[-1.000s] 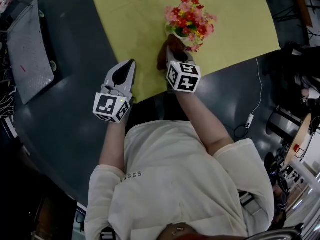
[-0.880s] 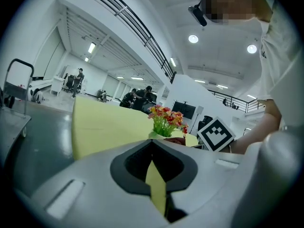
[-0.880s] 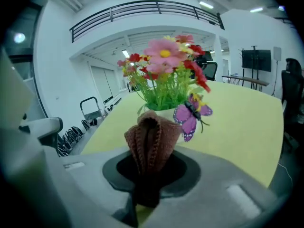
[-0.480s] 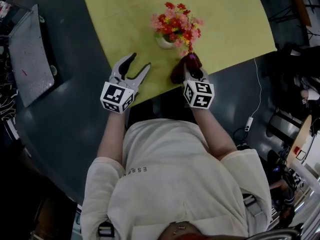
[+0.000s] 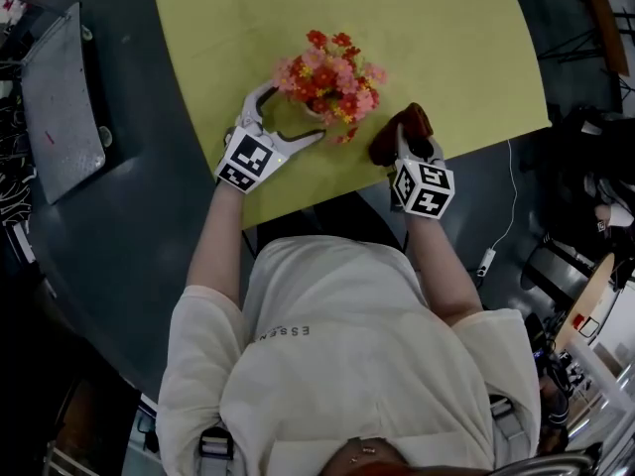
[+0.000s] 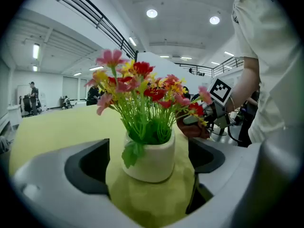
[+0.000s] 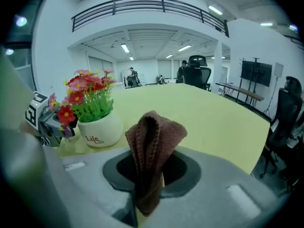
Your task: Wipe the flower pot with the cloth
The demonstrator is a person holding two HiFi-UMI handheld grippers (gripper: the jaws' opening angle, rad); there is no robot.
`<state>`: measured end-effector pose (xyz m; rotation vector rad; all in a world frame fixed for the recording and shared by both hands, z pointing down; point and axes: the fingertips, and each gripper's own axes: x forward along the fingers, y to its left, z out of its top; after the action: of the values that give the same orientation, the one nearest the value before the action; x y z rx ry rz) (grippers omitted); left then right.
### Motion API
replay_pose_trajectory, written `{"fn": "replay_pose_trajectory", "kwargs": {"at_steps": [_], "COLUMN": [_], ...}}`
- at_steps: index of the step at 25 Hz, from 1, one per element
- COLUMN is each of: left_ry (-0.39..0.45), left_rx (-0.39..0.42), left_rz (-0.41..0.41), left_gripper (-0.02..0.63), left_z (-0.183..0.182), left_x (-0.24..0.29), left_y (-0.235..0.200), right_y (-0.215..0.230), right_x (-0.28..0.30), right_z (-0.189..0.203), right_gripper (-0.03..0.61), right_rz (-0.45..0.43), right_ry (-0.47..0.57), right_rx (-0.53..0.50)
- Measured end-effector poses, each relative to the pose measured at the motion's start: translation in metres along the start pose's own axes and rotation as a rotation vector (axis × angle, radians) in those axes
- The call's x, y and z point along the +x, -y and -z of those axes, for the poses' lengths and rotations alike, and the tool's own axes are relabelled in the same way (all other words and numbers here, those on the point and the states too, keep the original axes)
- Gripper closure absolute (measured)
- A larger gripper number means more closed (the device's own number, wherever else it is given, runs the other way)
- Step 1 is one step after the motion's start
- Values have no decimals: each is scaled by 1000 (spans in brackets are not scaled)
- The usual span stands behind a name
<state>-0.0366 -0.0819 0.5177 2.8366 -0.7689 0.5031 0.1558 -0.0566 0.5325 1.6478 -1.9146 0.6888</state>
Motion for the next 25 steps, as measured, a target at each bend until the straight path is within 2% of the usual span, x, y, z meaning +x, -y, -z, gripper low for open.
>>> {"fn": "replay_pose_trajectory", "kwargs": {"at_steps": [6, 11, 15, 17, 21, 25], "left_ry": [-40, -60, -40, -56, -113, -105], "left_rx": [-30, -15, -29, -37, -11, 0], "left_rz": [5, 0, 4, 16, 16, -19], "left_gripper": [83, 77, 72, 66, 52, 48], "left_z": [5, 9, 7, 6, 8, 6], "left_x": [34, 50, 58, 66, 78, 79], "left_y": [-5, -1, -3, 0, 3, 8], "right_y": [15, 9, 6, 10, 15, 12], "right_x": [24, 34, 41, 43, 49, 50], "right_z": [-14, -17, -18, -18, -19, -21], "right_gripper": [520, 520, 520, 520, 520, 520], "right_rz": [-51, -125, -172, -199, -247, -305], "right_ry": [-15, -26, -40, -53, -65, -54], "right_rx": [-29, -128, -174, -191, -233, -286]}}
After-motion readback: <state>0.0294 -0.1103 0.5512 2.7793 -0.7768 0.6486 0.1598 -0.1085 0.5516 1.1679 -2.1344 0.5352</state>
